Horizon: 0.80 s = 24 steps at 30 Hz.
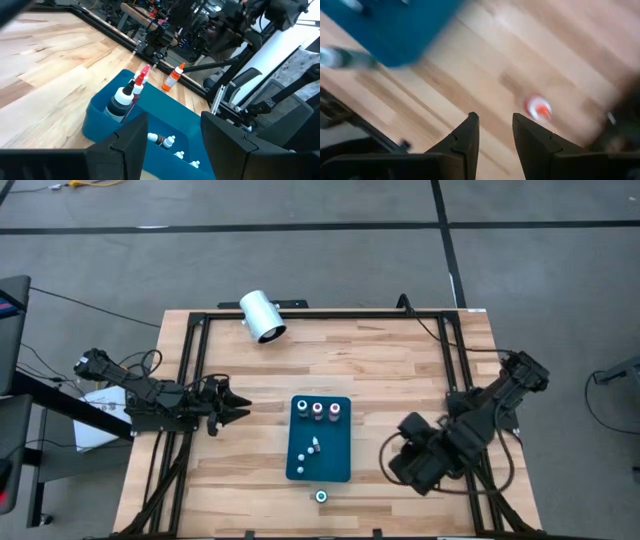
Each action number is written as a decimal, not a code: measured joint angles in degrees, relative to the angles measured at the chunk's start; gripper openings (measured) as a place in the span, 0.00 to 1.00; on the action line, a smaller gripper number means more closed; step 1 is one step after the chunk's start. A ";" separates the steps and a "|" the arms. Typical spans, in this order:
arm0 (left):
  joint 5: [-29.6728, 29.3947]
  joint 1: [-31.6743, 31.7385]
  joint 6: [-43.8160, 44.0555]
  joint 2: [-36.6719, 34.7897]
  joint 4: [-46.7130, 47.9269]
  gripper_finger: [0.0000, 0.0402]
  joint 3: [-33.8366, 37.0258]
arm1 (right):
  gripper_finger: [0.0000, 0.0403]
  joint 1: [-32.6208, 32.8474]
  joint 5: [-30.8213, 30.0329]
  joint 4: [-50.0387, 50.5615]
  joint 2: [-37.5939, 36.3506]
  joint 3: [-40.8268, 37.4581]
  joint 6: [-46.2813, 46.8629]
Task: Pick & Place food coloring
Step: Put the large orange food coloring bottle into the blue bin
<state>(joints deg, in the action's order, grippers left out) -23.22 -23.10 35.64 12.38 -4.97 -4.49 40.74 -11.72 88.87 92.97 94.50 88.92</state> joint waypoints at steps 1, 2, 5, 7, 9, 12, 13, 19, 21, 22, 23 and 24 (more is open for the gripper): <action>-0.22 0.01 0.00 -0.02 -0.01 0.43 0.00 | 0.27 0.85 1.53 1.19 0.02 -0.01 1.90; -0.59 0.00 0.00 -0.02 0.01 0.43 0.00 | 0.27 1.49 2.67 1.40 0.02 -0.02 3.59; -1.26 0.01 0.02 -0.01 0.12 0.43 0.00 | 0.27 2.64 3.49 1.08 0.00 0.00 6.60; -1.38 0.01 0.02 -0.02 0.28 0.43 0.00 | 0.27 2.77 5.30 1.23 0.00 0.00 8.49; -1.42 0.01 0.02 0.00 0.44 0.43 0.00 | 0.27 2.64 7.66 1.13 0.04 0.00 8.64; -1.46 0.01 0.02 -0.02 0.54 0.43 0.00 | 0.27 2.21 8.73 1.15 0.04 0.00 8.52; -1.46 0.01 0.04 -0.02 0.57 0.43 0.00 | 0.27 1.95 8.65 1.14 0.04 0.00 8.32; -1.45 0.01 0.07 -0.01 0.96 0.43 0.00 | 0.28 -0.01 7.08 1.11 0.04 -0.80 6.91; -1.44 0.01 0.07 -0.02 1.17 0.43 0.00 | 0.30 -0.74 8.42 1.10 0.04 -2.77 6.70; -1.44 0.01 0.07 -0.02 1.37 0.43 0.00 | 0.31 -1.09 9.15 1.16 0.07 -4.02 6.31; -1.44 0.01 0.10 -0.01 1.51 0.43 0.00 | 0.33 -1.41 10.08 1.17 0.09 -5.13 5.35; -1.43 0.01 0.12 0.00 1.56 0.43 0.00 | 0.35 -1.63 10.73 1.14 0.09 -6.17 4.20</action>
<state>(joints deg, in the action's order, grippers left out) -24.66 -23.09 35.76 12.38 -3.41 -4.49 39.11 -0.99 90.01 93.06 88.33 93.13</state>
